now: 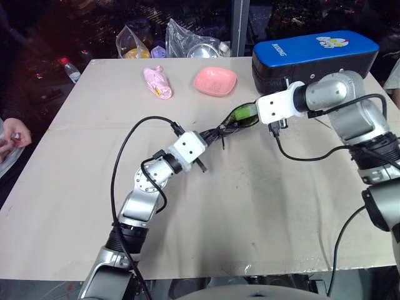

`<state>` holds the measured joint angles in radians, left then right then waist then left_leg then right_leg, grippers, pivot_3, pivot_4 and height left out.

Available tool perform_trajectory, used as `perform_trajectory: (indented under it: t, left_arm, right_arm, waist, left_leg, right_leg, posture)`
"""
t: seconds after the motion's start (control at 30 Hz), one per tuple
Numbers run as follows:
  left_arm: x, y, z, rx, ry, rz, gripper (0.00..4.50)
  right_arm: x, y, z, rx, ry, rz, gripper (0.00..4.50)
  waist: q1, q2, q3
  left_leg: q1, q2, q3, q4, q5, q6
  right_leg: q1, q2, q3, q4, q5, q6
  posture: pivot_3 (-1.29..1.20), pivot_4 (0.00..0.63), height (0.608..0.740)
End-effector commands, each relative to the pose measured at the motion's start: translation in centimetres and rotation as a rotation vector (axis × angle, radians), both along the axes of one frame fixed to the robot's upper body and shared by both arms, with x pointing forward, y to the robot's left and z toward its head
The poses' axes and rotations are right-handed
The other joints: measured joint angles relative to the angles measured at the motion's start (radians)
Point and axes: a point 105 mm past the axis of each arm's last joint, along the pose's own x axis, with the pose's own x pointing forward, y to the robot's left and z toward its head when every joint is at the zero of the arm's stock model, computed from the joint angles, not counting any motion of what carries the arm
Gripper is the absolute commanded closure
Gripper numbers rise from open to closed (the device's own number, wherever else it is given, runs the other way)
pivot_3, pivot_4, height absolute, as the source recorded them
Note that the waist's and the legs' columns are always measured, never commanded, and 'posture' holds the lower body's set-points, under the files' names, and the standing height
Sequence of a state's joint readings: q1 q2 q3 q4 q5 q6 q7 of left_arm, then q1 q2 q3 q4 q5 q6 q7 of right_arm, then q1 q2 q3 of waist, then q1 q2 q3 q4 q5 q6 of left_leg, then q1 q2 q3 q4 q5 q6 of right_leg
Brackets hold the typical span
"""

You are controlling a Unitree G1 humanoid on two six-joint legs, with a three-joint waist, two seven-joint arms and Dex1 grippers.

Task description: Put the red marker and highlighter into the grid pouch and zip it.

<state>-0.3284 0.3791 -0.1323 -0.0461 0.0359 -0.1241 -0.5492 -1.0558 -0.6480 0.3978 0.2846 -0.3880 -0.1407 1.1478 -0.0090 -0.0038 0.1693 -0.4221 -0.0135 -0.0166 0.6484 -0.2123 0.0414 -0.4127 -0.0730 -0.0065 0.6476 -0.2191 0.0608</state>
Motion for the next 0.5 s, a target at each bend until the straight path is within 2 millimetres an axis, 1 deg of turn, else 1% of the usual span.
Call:
perform_trajectory:
  t: [0.03, 0.13, 0.2, 0.27, 0.4, 0.5]
  left_arm:
    - [-0.3, -0.4, 1.1, -0.020, -0.047, -0.017, 4.50]
    - [-0.4, -0.4, 1.1, -0.021, -0.050, -0.018, 4.50]
    - [-0.5, -0.7, 1.1, -0.019, -0.054, -0.031, 4.50]
    - [-0.6, -1.0, 1.2, -0.016, -0.058, -0.044, 4.50]
    - [-0.7, -1.3, 1.4, -0.021, -0.067, -0.057, 4.50]
    - [-0.7, -1.5, 1.5, -0.028, -0.070, -0.063, 4.50]
  right_arm:
    - [-0.3, 0.4, 1.4, -0.020, -0.070, 0.048, 3.78]
    - [-0.1, 0.2, 1.4, -0.041, -0.083, 0.039, 3.78]
    - [0.1, 0.5, 0.9, -0.051, -0.082, 0.043, 3.78]
    - [0.0, 1.4, 0.2, -0.051, -0.071, 0.059, 3.78]
    - [-0.7, 3.8, -1.0, -0.006, -0.023, 0.114, 3.78]
    - [-1.2, 4.9, -1.8, 0.036, 0.020, 0.159, 3.78]
  waist:
    - [-0.001, 0.000, 0.000]
    - [-0.001, 0.000, 0.000]
    - [-0.001, 0.000, 0.000]
    - [-0.001, 0.000, 0.000]
    - [-0.004, 0.000, 0.000]
    - [-0.003, 0.000, 0.000]
  left_leg:
    - [0.000, 0.000, 0.000, 0.000, 0.000, 0.000]
    - [0.000, 0.000, 0.000, 0.000, 0.000, 0.000]
    - [0.000, 0.000, 0.000, 0.000, 0.000, 0.000]
    - [0.000, 0.000, 0.000, 0.000, 0.000, 0.000]
    - [0.000, 0.000, 0.000, 0.000, 0.000, 0.000]
    - [0.000, 0.000, -0.001, 0.000, 0.000, 0.000]
  right_leg:
    - [0.000, 0.000, 0.000, 0.000, 0.000, 0.000]
    - [0.000, 0.000, 0.000, 0.000, 0.000, 0.000]
    - [0.000, 0.000, 0.000, 0.000, 0.000, 0.000]
    - [0.000, 0.000, 0.000, 0.000, 0.000, 0.000]
    - [0.000, 0.001, 0.000, 0.000, 0.000, 0.000]
    - [0.000, 0.001, 0.000, 0.000, 0.000, 0.000]
  posture:
    - [0.00, 0.150, 0.726]
    - [0.00, 0.150, 0.726]
    - [0.00, 0.150, 0.726]
    - [0.00, 0.150, 0.726]
    - [0.00, 0.150, 0.726]
    - [0.00, 0.150, 0.726]
